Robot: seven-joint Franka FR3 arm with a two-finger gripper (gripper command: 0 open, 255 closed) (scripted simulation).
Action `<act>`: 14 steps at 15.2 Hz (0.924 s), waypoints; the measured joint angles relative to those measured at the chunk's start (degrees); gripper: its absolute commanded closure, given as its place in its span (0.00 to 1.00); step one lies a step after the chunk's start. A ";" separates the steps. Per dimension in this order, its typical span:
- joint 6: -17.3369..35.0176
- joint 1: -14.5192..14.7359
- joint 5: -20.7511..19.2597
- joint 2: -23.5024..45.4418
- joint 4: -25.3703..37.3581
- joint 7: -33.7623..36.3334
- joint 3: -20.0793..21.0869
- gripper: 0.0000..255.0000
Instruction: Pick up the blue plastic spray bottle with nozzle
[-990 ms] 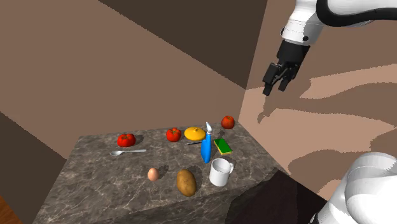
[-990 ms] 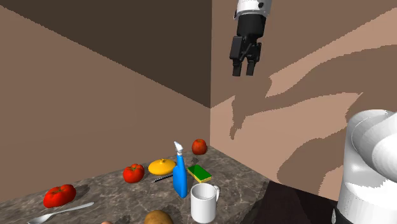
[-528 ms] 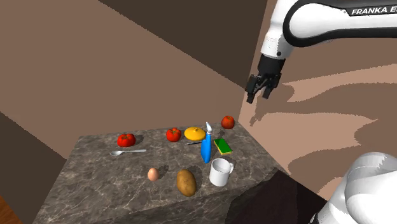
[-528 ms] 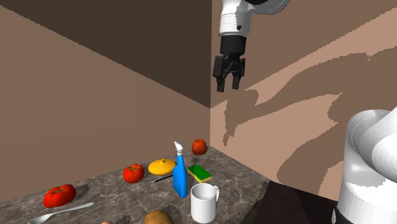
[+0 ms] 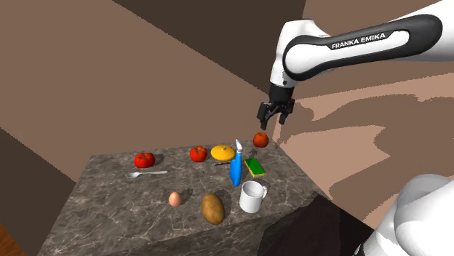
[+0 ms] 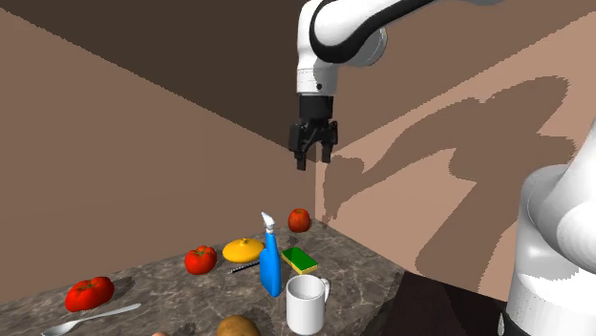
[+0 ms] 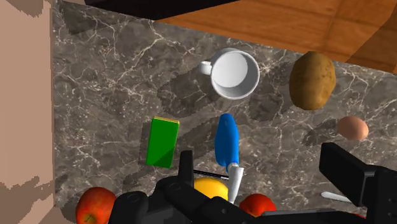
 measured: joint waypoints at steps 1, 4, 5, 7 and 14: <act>0.93 -0.08 -0.06 2.19 0.97 0.22 0.00 0.00; 4.86 -0.18 -0.19 9.07 2.94 1.20 0.14 0.00; 5.56 -0.26 -0.25 11.31 4.17 1.37 0.11 0.00; 7.57 -0.33 -0.36 16.08 6.31 1.97 0.13 0.00; 12.01 -0.62 -0.68 31.40 14.99 3.46 -0.10 0.00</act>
